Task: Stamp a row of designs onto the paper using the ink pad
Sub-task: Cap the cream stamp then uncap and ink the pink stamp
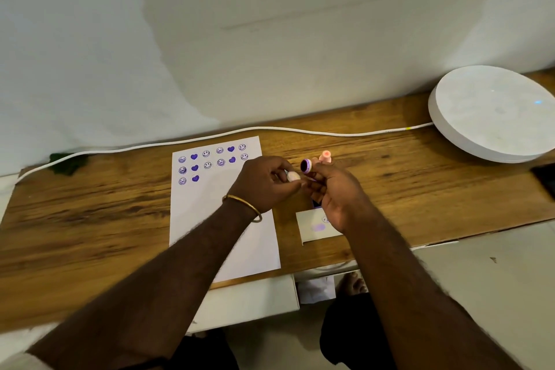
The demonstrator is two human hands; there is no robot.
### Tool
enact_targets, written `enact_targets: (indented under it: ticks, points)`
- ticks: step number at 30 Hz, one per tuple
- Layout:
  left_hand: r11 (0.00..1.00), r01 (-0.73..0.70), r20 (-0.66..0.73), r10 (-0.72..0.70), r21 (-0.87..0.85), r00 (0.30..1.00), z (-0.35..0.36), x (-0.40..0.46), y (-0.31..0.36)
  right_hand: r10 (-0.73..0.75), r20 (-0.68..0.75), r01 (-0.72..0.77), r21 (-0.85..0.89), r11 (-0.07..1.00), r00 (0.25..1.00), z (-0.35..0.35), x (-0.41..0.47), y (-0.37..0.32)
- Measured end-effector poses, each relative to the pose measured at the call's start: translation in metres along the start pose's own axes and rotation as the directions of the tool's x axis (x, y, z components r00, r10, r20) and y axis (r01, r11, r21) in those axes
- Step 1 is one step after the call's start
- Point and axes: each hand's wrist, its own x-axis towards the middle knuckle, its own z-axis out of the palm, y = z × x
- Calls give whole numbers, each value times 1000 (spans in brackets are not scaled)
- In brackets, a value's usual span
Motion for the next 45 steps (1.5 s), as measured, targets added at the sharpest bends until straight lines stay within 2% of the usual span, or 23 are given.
enact_targets:
  ticks: [9,12,16,31,36,38,41,43,45]
  points:
    - [981,122,0,-123,-151,992,-1,6,4,-55,28,57,-53,997,998,3,2,3]
    - [950,177,3,-182,-257,983,1,4,4,-58,40,59,-32,998,998,4,4,5]
    - [944,175,-45,-195,-281,980,5,0,4,-63,62,62,18,998,996,4,4,4]
    - [968,118,-28,-128,-221,991,-2,3,6,-142,60,147,-95,985,988,1,3,4]
    - [962,109,-15,-116,-252,993,-2,6,8,-109,107,106,31,994,988,0,0,4]
    - [960,100,-9,-106,-260,994,-4,8,7,-128,107,126,28,992,986,1,-1,3]
    - [960,117,-17,-126,-255,992,-4,9,4,-183,75,185,-32,982,980,6,-1,3]
    - [970,134,-6,-138,-205,990,-4,8,2,-263,5,260,-179,949,965,7,1,3]
    - [977,152,-10,-155,-150,988,-6,7,-2,-410,-76,354,-380,855,909,3,4,2]
